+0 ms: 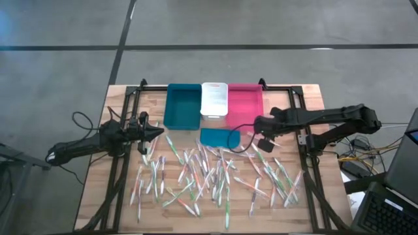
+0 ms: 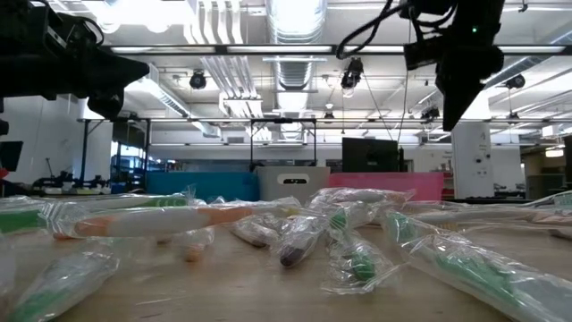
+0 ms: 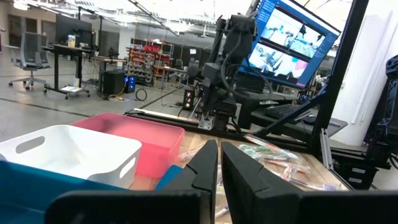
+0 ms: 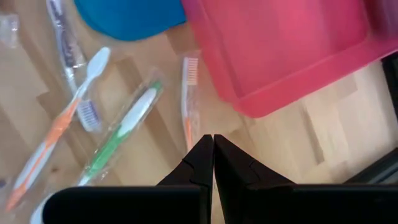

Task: Pick & Place Toothbrushes
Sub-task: Put the purple toothbrush into the pink bin

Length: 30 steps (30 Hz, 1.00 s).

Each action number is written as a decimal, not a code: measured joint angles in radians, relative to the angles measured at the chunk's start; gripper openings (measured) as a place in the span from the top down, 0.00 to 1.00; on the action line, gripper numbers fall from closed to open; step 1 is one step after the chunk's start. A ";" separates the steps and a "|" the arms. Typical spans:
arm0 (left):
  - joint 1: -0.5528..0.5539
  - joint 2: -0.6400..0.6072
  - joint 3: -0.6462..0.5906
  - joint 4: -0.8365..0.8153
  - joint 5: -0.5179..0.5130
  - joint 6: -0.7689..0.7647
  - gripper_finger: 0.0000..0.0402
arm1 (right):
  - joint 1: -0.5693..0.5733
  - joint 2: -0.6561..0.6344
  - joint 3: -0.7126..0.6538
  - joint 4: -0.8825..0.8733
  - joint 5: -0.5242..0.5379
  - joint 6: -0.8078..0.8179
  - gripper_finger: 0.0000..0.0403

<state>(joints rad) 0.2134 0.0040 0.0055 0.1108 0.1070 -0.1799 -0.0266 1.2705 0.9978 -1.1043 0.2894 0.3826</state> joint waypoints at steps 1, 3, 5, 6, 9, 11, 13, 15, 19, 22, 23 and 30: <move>0.000 0.000 0.000 0.000 0.000 0.000 0.94 | 0.000 0.000 -0.010 0.001 0.000 0.007 0.98; 0.000 0.000 0.000 0.000 0.000 0.000 0.94 | 0.002 -0.001 -0.031 0.007 0.000 0.016 0.98; 0.000 0.000 0.000 0.000 0.000 0.000 0.94 | 0.003 -0.002 -0.055 0.017 -0.006 0.027 0.98; 0.000 0.000 0.000 0.000 0.000 0.000 0.94 | 0.003 -0.001 -0.065 0.015 -0.013 0.032 0.98; 0.000 0.000 0.000 0.000 0.000 0.000 0.94 | 0.003 0.000 -0.081 0.019 -0.034 0.064 0.98; 0.000 0.000 0.000 0.000 0.000 0.000 0.94 | 0.003 0.000 -0.082 0.020 -0.051 0.096 0.98; 0.000 0.000 0.000 0.000 0.000 0.000 0.94 | 0.003 -0.001 -0.082 0.023 -0.090 0.127 0.98; 0.000 0.000 0.000 0.000 0.000 0.000 0.94 | 0.013 -0.001 -0.082 0.027 -0.117 0.144 0.98; 0.000 0.000 0.000 0.000 0.000 0.000 0.94 | 0.060 -0.001 -0.082 0.068 -0.107 0.144 0.98; 0.000 0.000 0.000 0.000 0.000 0.000 0.94 | 0.099 -0.001 -0.082 0.128 -0.081 0.144 0.98; 0.000 0.000 0.000 0.000 0.000 0.000 0.94 | 0.114 -0.001 -0.082 0.150 -0.080 0.144 0.98; 0.000 0.000 0.000 0.000 0.000 0.000 0.94 | 0.207 -0.001 -0.082 0.268 -0.080 0.184 0.98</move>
<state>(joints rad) 0.2138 0.0041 0.0055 0.1108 0.1070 -0.1799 0.1802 1.2694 0.9157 -0.8359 0.2094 0.5662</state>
